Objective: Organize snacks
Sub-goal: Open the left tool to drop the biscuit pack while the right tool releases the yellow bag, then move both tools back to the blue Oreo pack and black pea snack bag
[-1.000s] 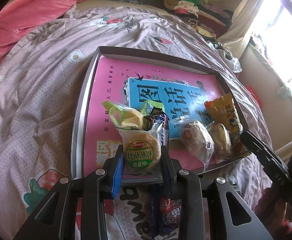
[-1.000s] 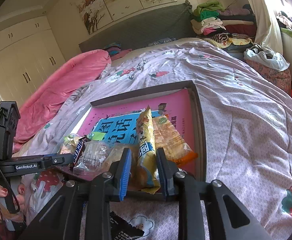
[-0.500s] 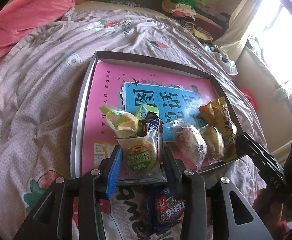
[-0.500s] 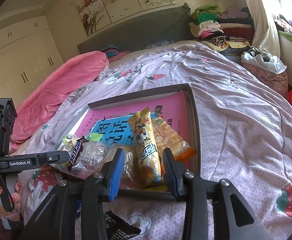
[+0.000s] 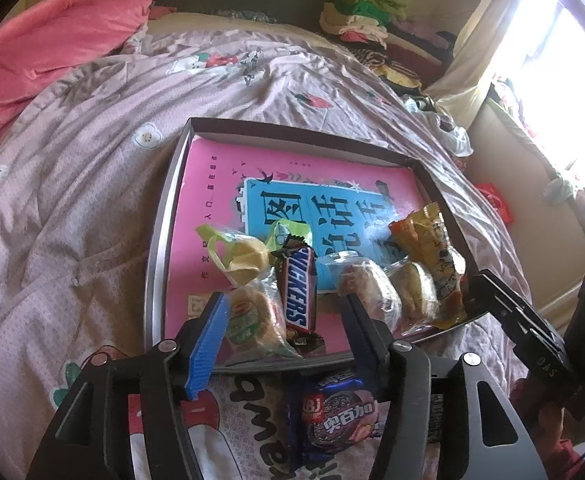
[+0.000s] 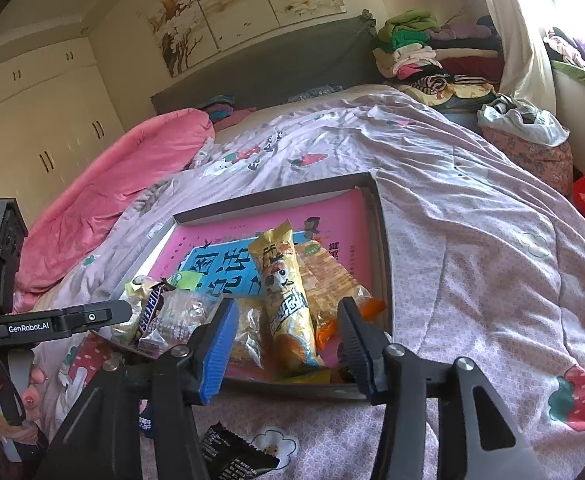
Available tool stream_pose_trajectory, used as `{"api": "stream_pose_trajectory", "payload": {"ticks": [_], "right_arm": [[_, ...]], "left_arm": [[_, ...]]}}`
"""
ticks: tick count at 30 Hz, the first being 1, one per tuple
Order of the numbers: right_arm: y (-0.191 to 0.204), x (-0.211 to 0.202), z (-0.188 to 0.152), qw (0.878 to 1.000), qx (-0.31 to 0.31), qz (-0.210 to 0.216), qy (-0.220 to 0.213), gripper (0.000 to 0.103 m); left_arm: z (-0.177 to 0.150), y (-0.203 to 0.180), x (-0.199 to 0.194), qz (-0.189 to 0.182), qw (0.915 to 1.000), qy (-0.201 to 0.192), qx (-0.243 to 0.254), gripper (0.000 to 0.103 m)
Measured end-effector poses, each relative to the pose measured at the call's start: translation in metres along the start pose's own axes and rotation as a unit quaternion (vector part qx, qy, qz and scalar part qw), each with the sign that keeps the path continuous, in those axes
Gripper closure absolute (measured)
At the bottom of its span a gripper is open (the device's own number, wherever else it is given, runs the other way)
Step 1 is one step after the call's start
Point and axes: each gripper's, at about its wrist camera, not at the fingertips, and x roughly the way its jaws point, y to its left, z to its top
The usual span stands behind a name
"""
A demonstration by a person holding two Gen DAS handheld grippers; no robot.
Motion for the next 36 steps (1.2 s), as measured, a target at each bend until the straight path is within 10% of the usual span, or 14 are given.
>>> {"api": "stream_pose_trajectory", "payload": {"ticks": [36], "right_arm": [[0.019,-0.033,-0.01,1.0,0.013,0.015,0.018,0.029]], "left_arm": [[-0.02,-0.025,-0.032,-0.006,0.9993,-0.001,0.036,0.026]]}}
